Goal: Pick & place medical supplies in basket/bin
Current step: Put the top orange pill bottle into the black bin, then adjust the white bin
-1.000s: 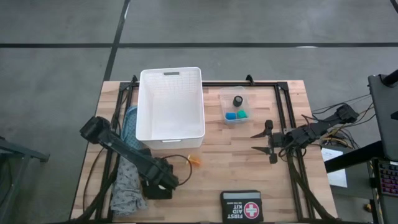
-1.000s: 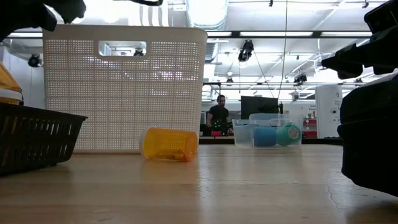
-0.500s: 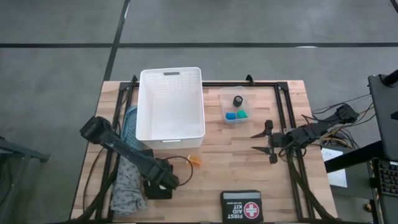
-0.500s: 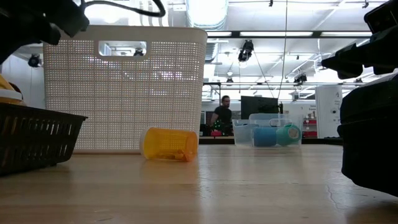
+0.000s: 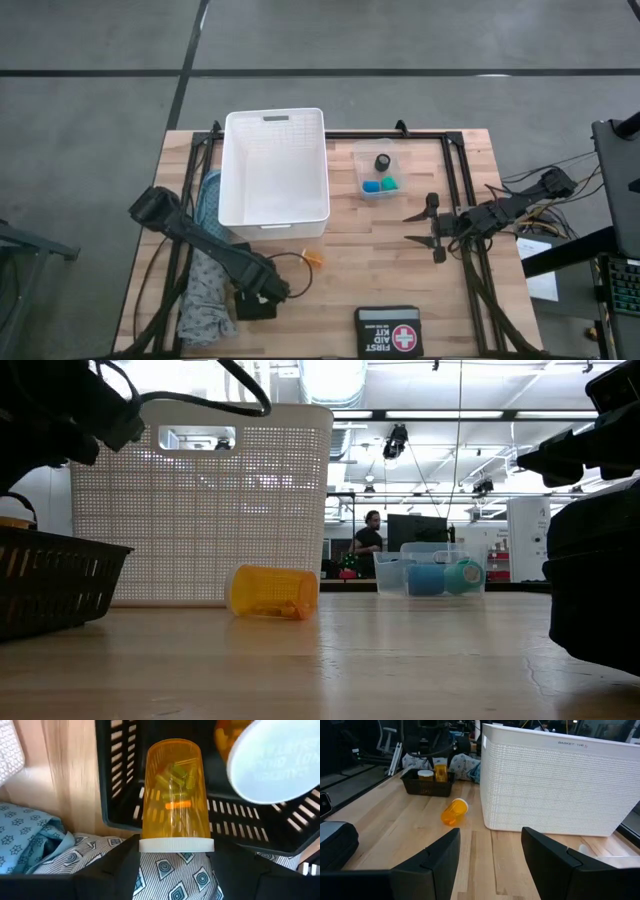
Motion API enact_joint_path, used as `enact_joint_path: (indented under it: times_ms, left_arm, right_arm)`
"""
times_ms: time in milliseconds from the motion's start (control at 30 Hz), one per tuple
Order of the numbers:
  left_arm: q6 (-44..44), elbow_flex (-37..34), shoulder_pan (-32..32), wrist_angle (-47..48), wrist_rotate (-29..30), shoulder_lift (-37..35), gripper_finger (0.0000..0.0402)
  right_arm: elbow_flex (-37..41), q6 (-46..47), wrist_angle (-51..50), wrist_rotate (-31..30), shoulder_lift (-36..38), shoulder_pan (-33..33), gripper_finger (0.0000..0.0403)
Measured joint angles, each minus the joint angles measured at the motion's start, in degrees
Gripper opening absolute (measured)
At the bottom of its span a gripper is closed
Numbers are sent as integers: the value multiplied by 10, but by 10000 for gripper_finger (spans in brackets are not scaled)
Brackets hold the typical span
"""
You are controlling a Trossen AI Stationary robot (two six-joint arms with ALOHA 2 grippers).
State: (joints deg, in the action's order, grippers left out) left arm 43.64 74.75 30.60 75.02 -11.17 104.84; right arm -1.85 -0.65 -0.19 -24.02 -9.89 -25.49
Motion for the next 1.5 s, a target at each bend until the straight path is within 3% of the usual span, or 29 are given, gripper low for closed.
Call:
enact_joint_path:
  times_ms: [1000,1167,1333,1500]
  left_arm:
    - [-1,2,-23,-17,-35,0,264]
    - [37,16,-21,-13,-34,-26,265]
    - [81,39,-6,-18,30,-75,266]
    - [93,74,17,-51,195,-123,266]
  right_arm:
    - [0,0,0,0,0,0,206]
    - [0,0,0,0,0,0,206]
    - [0,0,0,0,0,0,206]
    - [0,0,0,0,0,0,206]
